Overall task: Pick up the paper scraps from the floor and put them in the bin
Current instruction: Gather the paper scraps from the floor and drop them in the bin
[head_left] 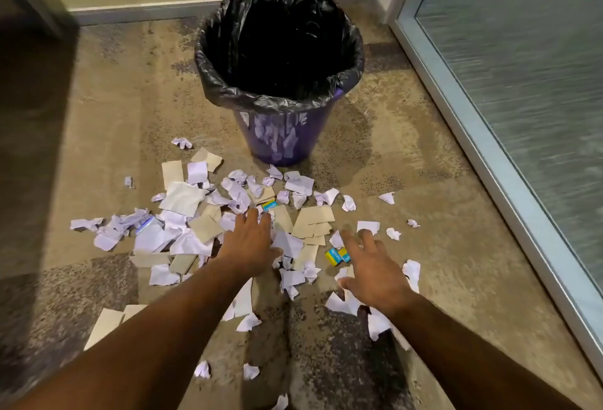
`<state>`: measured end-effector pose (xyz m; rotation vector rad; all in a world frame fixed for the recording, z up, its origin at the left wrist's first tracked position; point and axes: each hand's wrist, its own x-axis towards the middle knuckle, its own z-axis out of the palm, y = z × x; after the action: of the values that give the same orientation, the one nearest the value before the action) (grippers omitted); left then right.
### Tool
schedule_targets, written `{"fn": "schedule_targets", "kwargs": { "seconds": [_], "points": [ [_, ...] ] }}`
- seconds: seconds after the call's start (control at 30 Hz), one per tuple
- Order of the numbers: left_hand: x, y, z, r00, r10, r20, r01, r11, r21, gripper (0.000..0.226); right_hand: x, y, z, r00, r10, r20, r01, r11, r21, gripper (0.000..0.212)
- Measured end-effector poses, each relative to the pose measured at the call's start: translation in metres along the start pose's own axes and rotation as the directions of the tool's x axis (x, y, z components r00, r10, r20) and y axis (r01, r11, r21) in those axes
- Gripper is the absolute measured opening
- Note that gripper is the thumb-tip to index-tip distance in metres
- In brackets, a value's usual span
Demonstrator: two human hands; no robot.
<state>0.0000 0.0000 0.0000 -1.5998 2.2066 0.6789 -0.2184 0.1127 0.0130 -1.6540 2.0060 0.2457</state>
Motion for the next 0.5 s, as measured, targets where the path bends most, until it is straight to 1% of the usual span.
{"fn": "schedule_targets", "kwargs": {
  "seconds": [0.1,0.17,0.27,0.33,0.4,0.5],
  "points": [
    [0.020,-0.002,0.013,1.000,0.007,0.026,-0.007,1.000,-0.019,0.097,0.023,-0.004,0.010,0.999,-0.003,0.034,0.002,1.000,0.020,0.101],
    [0.030,-0.004,0.018,0.998,0.010,0.055,-0.009,1.000,-0.017,0.109,0.038,-0.009,0.015,0.998,-0.014,0.058,0.012,1.000,0.025,0.105],
    [0.042,-0.010,0.025,0.998,0.021,0.067,-0.027,0.996,0.088,0.129,0.058,-0.019,0.019,0.997,-0.059,0.054,0.061,0.997,-0.037,0.117],
    [0.051,-0.014,0.026,0.998,0.021,0.062,-0.029,0.991,0.133,0.138,0.071,-0.027,0.021,0.997,-0.055,0.050,0.058,0.996,-0.070,0.127],
    [0.060,-0.016,0.027,0.998,0.021,0.058,-0.028,0.992,0.124,0.142,0.084,-0.034,0.023,0.996,-0.061,0.073,0.066,0.995,-0.081,0.133],
    [0.068,-0.020,0.031,0.993,0.018,0.120,-0.028,0.996,0.080,0.145,0.100,-0.041,0.025,0.990,-0.053,0.128,0.066,0.992,-0.104,0.141]
  ]
}}
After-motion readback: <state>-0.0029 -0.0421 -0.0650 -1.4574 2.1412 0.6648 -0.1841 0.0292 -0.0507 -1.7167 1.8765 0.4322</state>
